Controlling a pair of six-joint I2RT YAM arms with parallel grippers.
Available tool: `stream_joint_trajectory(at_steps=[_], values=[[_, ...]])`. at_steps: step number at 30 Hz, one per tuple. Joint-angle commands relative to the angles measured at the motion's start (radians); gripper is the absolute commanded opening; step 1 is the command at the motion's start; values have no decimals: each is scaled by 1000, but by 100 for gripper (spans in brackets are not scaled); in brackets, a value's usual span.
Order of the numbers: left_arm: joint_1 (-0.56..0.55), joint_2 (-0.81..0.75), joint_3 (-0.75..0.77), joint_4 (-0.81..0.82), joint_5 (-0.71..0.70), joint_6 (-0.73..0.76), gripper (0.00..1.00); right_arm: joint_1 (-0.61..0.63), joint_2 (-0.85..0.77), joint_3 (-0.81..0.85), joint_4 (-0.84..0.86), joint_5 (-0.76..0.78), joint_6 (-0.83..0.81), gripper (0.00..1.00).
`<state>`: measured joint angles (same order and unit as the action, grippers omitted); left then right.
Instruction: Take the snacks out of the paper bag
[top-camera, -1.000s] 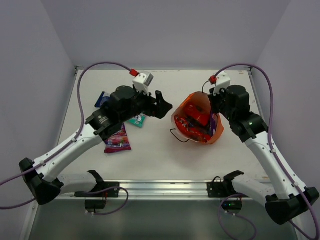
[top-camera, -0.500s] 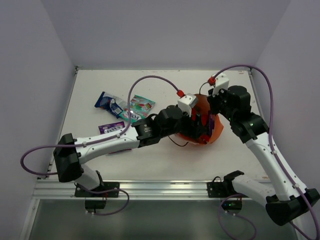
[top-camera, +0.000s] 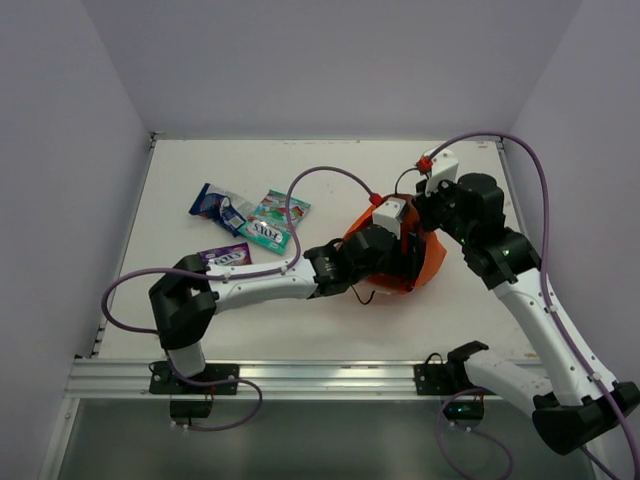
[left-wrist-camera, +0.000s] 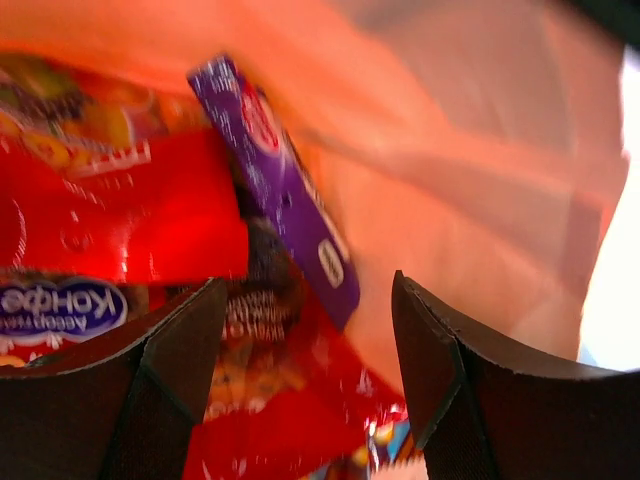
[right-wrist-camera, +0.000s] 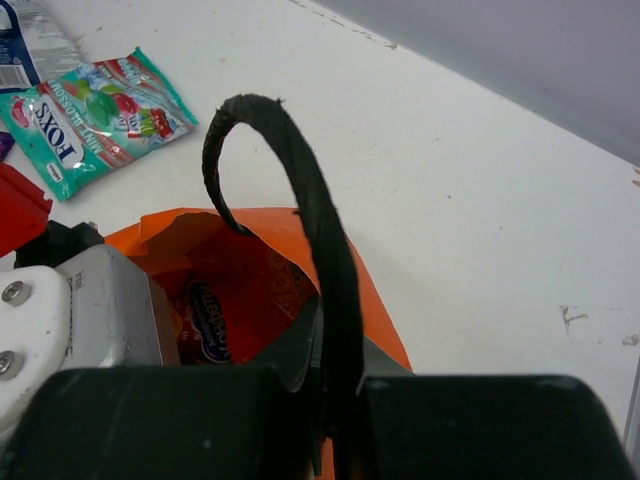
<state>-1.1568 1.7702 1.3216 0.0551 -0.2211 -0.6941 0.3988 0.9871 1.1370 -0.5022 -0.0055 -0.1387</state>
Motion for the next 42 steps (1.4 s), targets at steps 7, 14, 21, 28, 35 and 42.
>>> stream_joint_trajectory(at_steps=[7,14,21,28,35,42], values=[[3,98,123,147,-138,-21,73,3,-64,23,172,-62,44,0],[5,181,182,149,-207,5,71,3,-59,20,157,-90,62,0],[5,244,206,147,-169,-7,66,3,-57,12,154,-94,57,0],[5,221,134,157,-176,-44,63,3,-64,29,156,-79,51,0],[6,287,186,147,-150,-30,35,3,-64,41,148,-91,56,0],[22,264,154,124,-162,-42,0,3,-79,21,165,-51,48,0]])
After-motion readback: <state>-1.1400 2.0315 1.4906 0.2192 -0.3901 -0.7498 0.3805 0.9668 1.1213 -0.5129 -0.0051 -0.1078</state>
